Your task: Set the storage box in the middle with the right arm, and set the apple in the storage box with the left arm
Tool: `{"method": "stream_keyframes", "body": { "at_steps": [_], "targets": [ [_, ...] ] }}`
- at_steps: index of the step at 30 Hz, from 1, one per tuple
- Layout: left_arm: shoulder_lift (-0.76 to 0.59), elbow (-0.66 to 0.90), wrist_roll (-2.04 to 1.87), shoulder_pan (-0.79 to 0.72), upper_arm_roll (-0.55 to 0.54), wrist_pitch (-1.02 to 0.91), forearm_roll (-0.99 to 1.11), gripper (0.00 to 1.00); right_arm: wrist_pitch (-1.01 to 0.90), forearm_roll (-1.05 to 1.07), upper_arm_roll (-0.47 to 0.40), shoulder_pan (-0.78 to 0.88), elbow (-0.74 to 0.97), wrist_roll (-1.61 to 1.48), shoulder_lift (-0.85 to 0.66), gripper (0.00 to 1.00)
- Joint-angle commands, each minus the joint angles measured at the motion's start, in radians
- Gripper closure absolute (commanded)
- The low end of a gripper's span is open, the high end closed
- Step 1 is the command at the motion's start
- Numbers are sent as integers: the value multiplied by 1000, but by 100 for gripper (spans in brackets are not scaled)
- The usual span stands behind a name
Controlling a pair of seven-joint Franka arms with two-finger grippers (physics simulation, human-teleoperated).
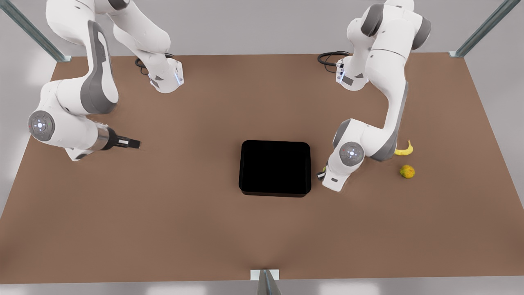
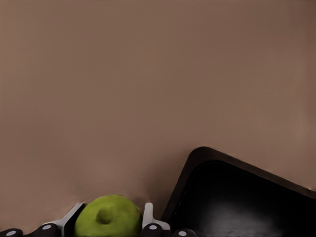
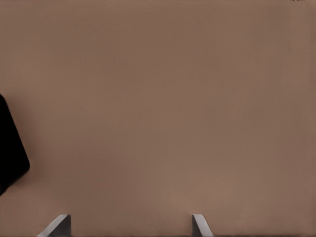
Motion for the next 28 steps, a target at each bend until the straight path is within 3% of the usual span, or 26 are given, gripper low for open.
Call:
{"method": "stream_keyframes", "body": {
  "at_steps": [1, 3, 4, 5, 6, 7, 14, 17, 18, 20, 23, 28],
  "targets": [
    [-7, 0, -16, -21, 0, -2, -105, 34, -1, -11, -2, 6, -1, -22, -4, 0],
    [-3, 2, -114, -105, 0, 11, -191, 34, 7, -15, -20, 35, 7, -34, -3, 0],
    [11, 15, -148, -139, 0, 19, -222, 34, -29, -9, -331, 329, 10, -48, -48, 0],
    [25, 17, -191, -165, -2, 74, -225, 34, -35, -3, -412, 414, 10, -94, -79, 0],
    [51, 41, -232, -194, -2, 93, -225, 31, -39, 0, -412, 411, 13, -100, -94, 0],
    [56, 43, -222, -197, -2, 94, -222, 0, -65, 0, -418, 420, 53, -100, -94, 0],
    [63, 52, -188, -173, 9, 79, -222, 0, -69, 17, -421, 438, 81, -100, -48, 0],
    [-9, 221, 301, 160, 11, -341, -208, 0, -70, 17, -409, 440, 79, -97, -31, 0],
    [-79, 222, 600, 278, 11, -427, -76, 0, -70, 19, -409, 438, 76, -97, -28, 0],
    [-239, 149, 651, 339, 11, -423, -47, 0, -72, 19, -409, 440, 73, -97, -17, 0],
    [-408, 64, 649, 327, 40, -481, -44, 0, -82, 17, -407, 440, 75, -98, -17, 0],
    [-411, 60, 648, 313, 40, -490, -41, 0, -61, 17, -386, 440, 82, -85, -23, 0]
  ]
}}
